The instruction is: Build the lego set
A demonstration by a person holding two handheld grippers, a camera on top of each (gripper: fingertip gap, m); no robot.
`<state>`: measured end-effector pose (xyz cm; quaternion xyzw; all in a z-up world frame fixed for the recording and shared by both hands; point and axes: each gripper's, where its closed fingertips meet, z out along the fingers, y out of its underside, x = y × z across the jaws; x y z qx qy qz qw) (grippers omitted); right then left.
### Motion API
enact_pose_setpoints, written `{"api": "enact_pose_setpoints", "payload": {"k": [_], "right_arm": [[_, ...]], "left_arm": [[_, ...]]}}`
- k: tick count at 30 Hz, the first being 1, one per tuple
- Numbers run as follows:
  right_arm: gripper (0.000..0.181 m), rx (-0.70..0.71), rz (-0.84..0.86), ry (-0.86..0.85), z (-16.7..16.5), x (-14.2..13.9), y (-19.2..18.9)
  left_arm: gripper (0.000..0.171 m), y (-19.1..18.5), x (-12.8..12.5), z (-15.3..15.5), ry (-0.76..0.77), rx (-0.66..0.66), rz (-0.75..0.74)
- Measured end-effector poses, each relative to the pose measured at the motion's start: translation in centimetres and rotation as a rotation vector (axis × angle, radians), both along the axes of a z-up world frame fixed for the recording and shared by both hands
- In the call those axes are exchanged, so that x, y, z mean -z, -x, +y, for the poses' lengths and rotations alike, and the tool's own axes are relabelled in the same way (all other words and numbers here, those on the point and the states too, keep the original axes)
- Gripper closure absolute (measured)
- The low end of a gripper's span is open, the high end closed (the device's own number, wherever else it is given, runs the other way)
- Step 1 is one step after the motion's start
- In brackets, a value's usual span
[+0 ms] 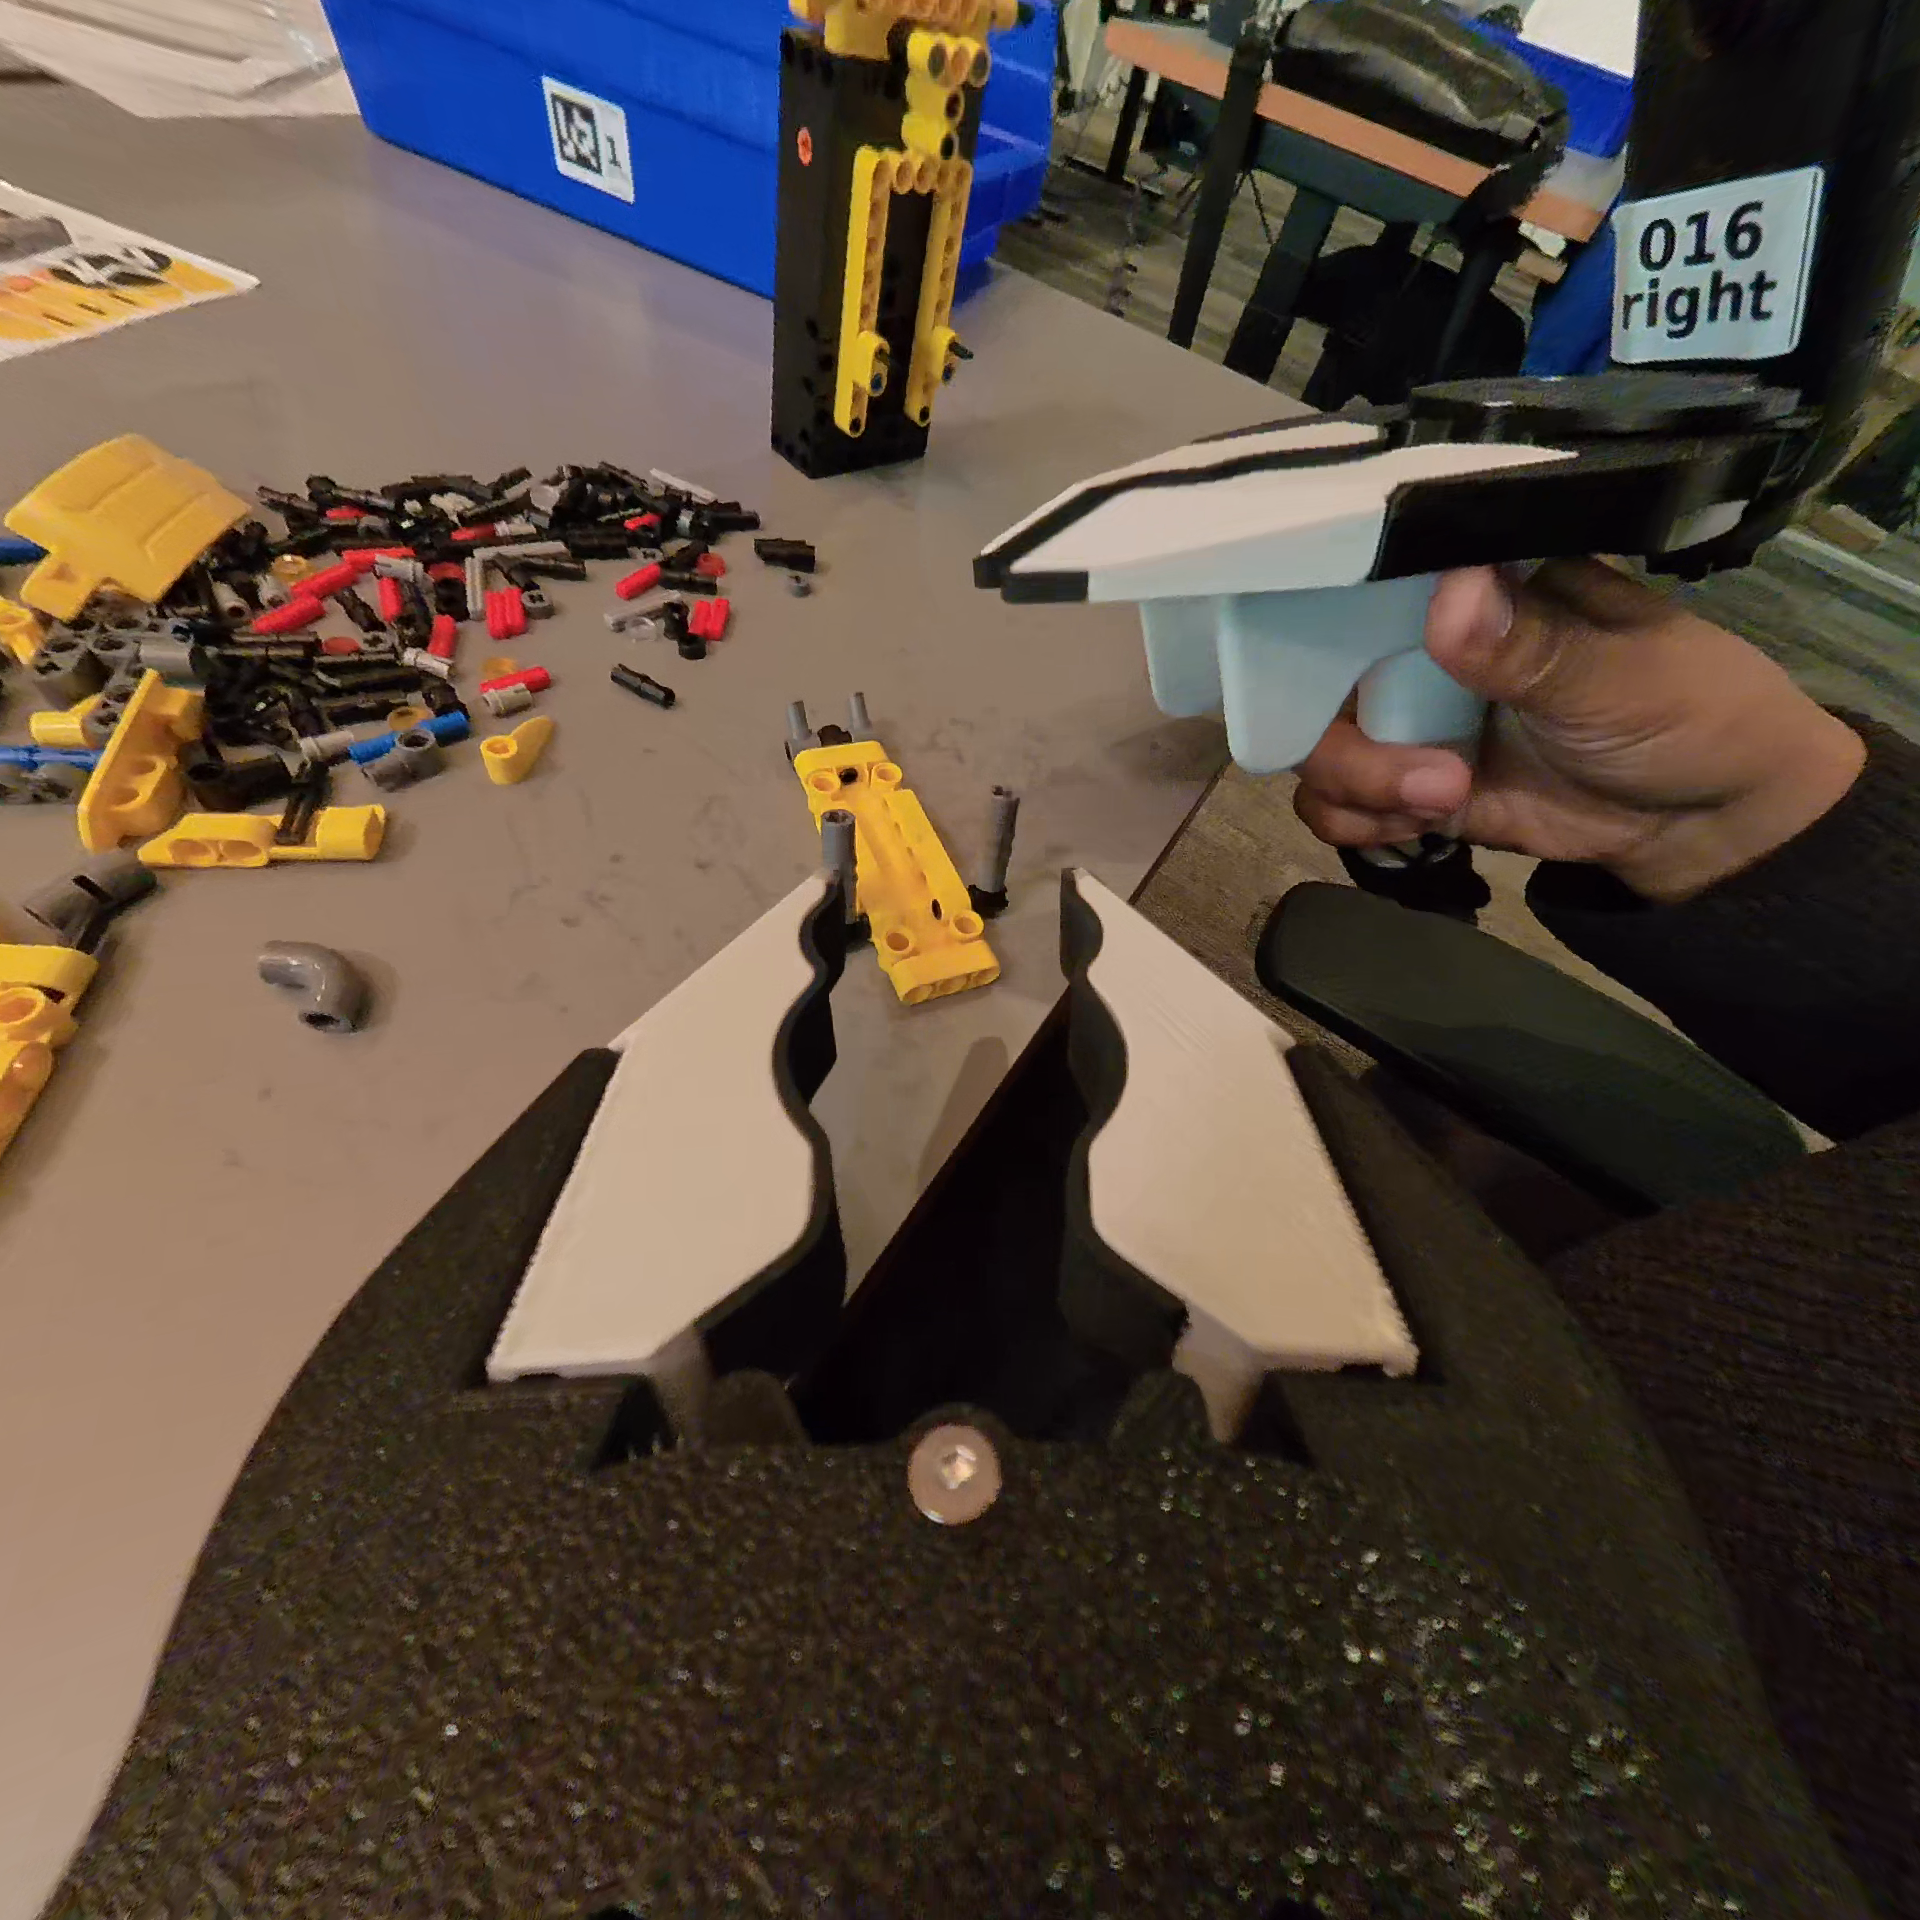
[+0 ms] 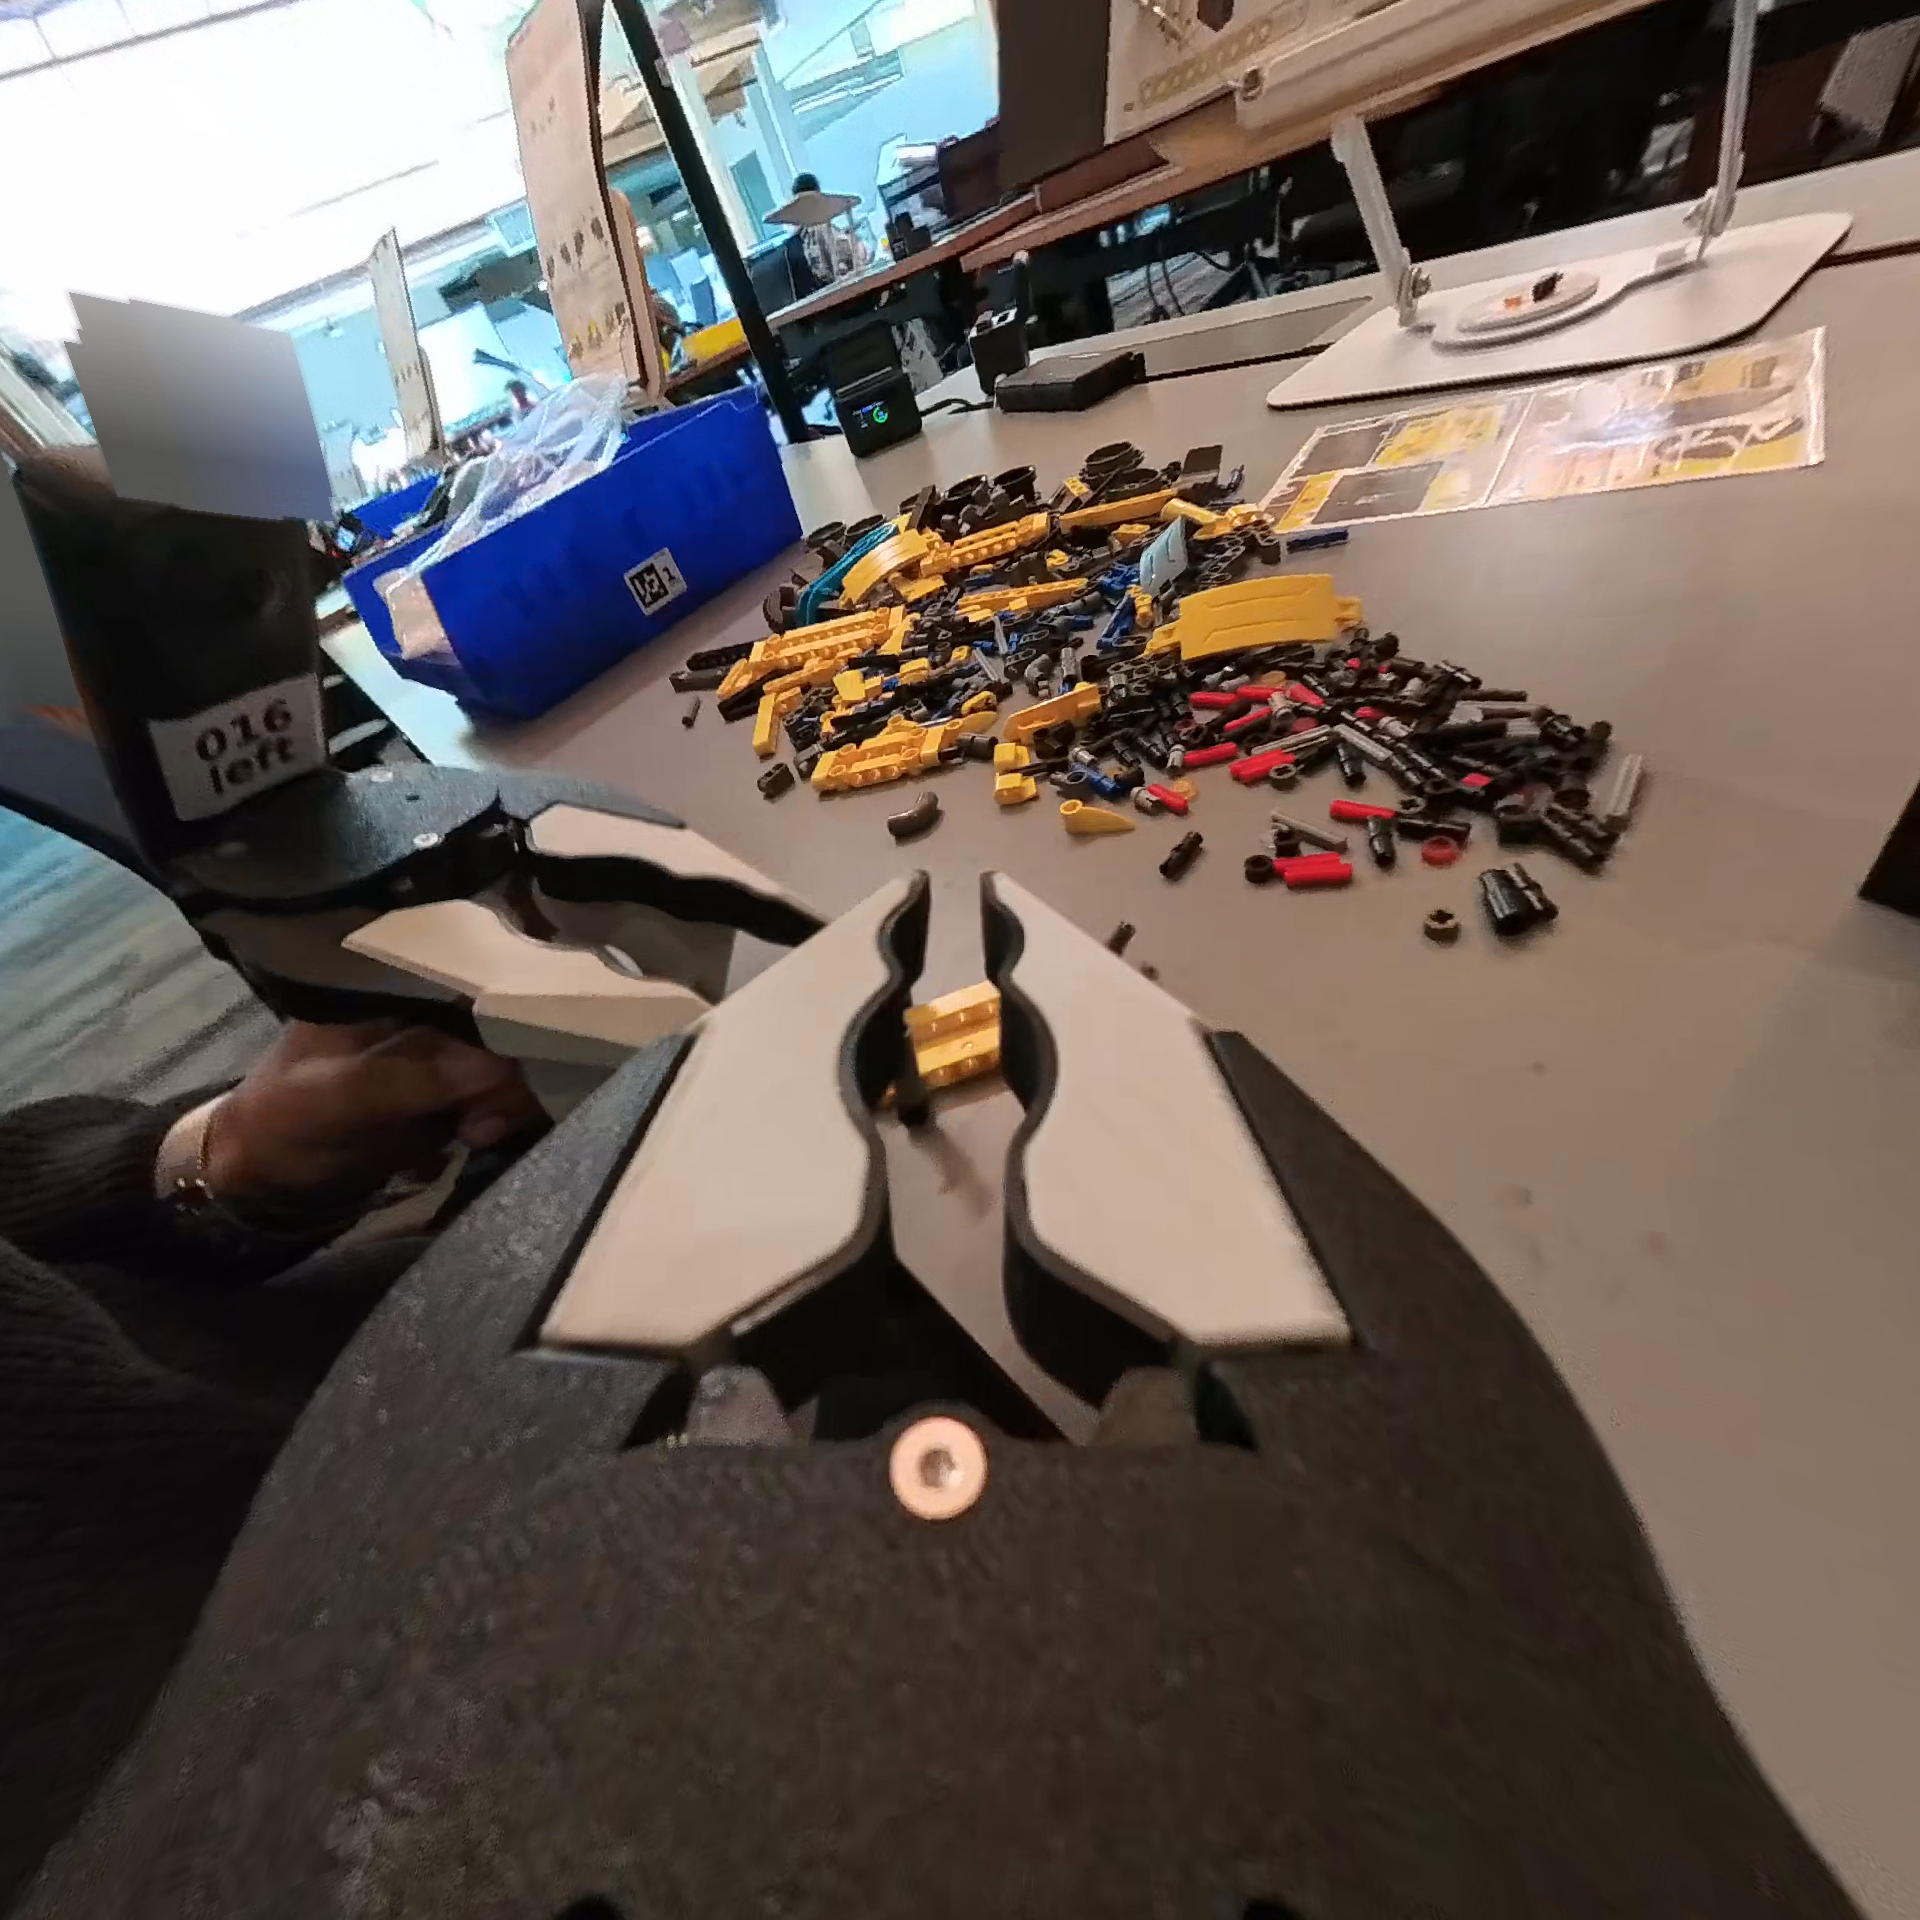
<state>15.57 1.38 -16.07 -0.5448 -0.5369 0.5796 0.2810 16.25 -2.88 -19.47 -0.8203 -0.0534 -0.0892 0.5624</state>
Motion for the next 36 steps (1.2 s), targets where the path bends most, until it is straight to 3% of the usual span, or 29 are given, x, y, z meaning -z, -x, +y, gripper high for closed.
{"api": "enact_pose_setpoints", "payload": {"k": [6,8,17,21,27,36], "right_arm": [[0.171,0.015,0.031,0.020,0.3,-0.4,0.2],[0.168,0.028,0.032,0.000,0.6,-0.2,0.2],[0.165,0.178,-0.062,-0.269,3.4,1.7,0.2],[0.181,0.229,-0.085,-0.320,4.2,2.4,0.5],[0.181,0.353,-0.127,-0.457,6.5,2.9,0.2],[0.181,0.317,-0.099,-0.437,5.7,2.7,0.4]], "left_arm": [[0.131,0.2,-0.2,-0.2,-0.009,-0.001,0.005],[0.143,-0.5,-0.1,-0.2,-0.004,0.046,-0.004],[0.156,-0.5,0.4,0.0,0.023,0.046,0.019],[0.171,0.2,0.6,0.1,0.030,0.004,0.042],[0.171,0.5,0.7,0.3,0.037,-0.016,0.057],[0.171,0.7,0.7,0.5,0.040,-0.030,0.083]]}}
